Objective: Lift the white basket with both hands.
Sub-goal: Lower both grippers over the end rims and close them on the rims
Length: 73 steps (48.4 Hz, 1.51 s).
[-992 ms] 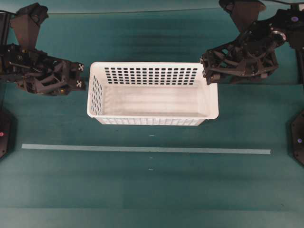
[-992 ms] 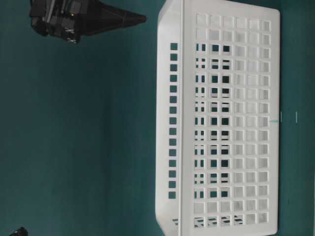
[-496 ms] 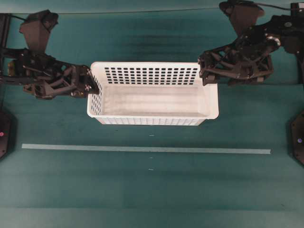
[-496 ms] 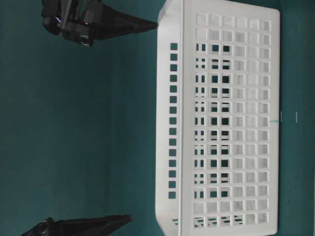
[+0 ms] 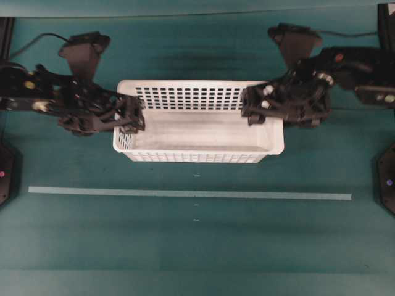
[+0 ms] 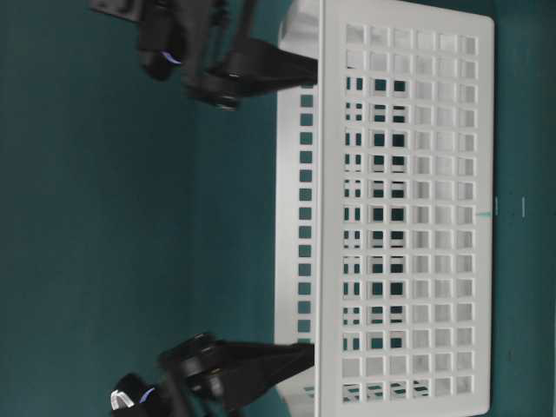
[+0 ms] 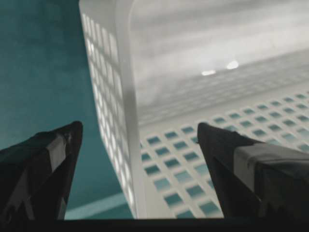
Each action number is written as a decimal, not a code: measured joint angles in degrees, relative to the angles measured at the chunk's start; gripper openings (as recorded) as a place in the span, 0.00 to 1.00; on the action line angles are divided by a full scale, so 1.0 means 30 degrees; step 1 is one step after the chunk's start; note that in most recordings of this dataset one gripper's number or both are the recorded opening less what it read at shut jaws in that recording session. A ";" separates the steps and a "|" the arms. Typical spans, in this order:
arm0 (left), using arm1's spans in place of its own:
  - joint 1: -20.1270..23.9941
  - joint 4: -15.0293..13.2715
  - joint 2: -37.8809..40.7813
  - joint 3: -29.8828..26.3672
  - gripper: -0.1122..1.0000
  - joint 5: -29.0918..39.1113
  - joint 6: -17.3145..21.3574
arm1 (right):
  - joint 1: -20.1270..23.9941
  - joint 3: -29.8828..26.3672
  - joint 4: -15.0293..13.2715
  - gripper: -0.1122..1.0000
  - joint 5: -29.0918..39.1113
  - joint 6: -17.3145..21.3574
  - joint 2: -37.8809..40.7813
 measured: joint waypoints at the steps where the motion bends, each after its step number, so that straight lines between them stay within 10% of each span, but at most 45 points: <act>1: 0.0029 0.0000 0.0176 -0.0029 0.96 -0.0117 0.0000 | 0.0029 0.0059 0.0000 0.95 -0.0205 0.0059 0.0088; 28: 0.0029 0.0000 0.1025 -0.0176 0.90 -0.0703 0.0000 | 0.0088 0.0264 -0.0908 0.94 -0.1201 0.1084 0.0264; 47: 0.0117 0.0000 0.1055 -0.0088 0.16 -0.0674 0.0000 | 0.0059 0.0527 -0.0938 0.24 -0.1230 0.1230 0.0264; 73: 0.0088 0.0000 0.0938 -0.0029 0.15 -0.0645 0.0000 | 0.0059 0.0791 -0.0938 0.24 -0.1934 0.1230 0.0117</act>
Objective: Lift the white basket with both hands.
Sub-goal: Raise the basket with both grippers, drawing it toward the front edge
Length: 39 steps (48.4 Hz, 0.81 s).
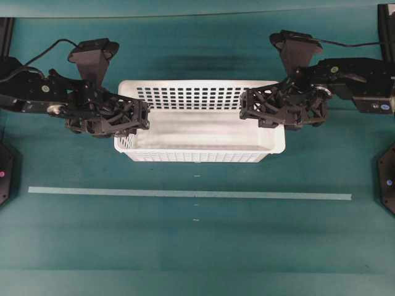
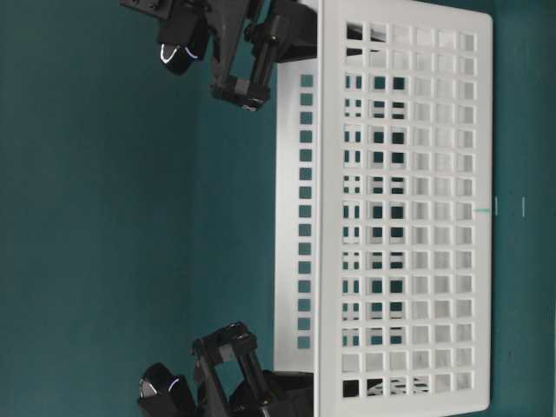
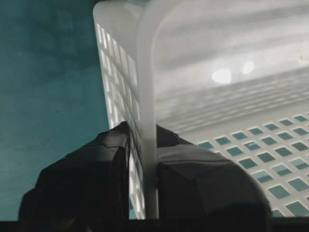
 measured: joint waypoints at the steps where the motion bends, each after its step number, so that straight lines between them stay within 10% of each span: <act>1: 0.0029 0.0000 -0.0029 0.0000 0.15 0.0059 0.0000 | 0.0000 0.0000 0.0000 0.24 0.0029 0.0029 0.0000; 39: -0.0469 -0.0029 -0.1523 0.0088 0.15 0.0703 -0.0410 | 0.0645 -0.0410 0.0088 0.24 0.1318 0.0234 -0.1143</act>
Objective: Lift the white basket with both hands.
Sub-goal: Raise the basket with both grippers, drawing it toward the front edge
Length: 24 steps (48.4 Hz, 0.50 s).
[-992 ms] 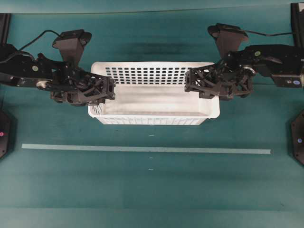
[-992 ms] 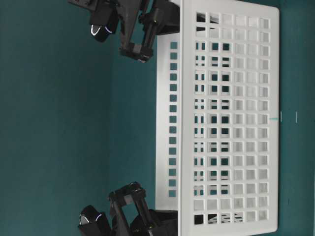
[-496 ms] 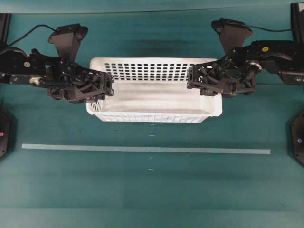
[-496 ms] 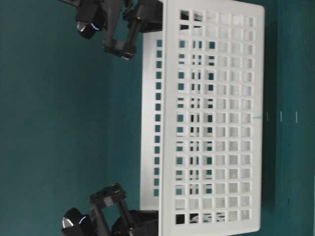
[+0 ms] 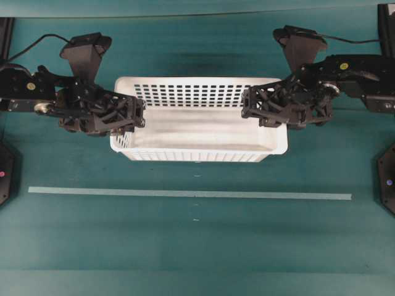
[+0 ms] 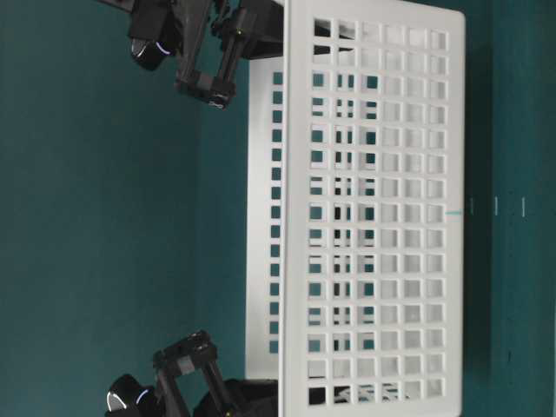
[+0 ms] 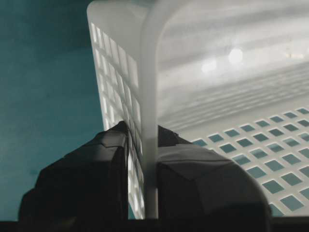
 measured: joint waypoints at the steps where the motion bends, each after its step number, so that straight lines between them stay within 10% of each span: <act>1: -0.0059 0.0029 -0.0059 0.0059 0.15 0.0000 -0.0059 | 0.0059 0.0000 0.0000 0.24 0.0000 0.0029 0.0000; 24: -0.2754 0.0000 -0.0820 0.0498 0.15 0.0059 -0.1494 | 0.2930 0.0410 0.0117 0.24 0.0176 0.2725 -0.0264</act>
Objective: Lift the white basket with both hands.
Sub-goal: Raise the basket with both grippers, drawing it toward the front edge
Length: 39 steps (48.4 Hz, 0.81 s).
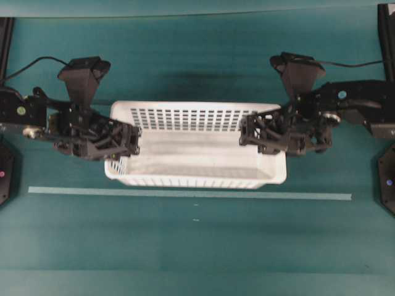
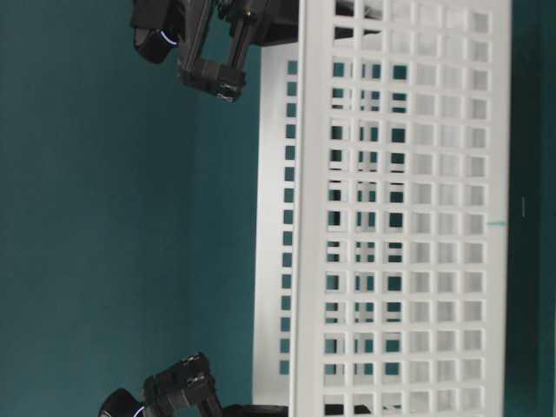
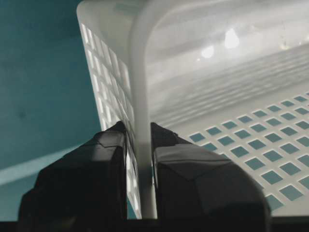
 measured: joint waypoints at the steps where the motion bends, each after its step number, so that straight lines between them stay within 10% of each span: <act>1: -0.0088 0.0000 0.0000 0.0000 0.15 -0.0029 -0.0059 | 0.0117 0.0000 -0.0029 0.24 0.0000 0.0059 0.0000; 39: -0.2842 0.0029 0.0938 -0.0234 0.15 -0.0059 -0.1201 | 0.3193 0.0000 -0.0996 0.24 0.0088 0.3164 0.0234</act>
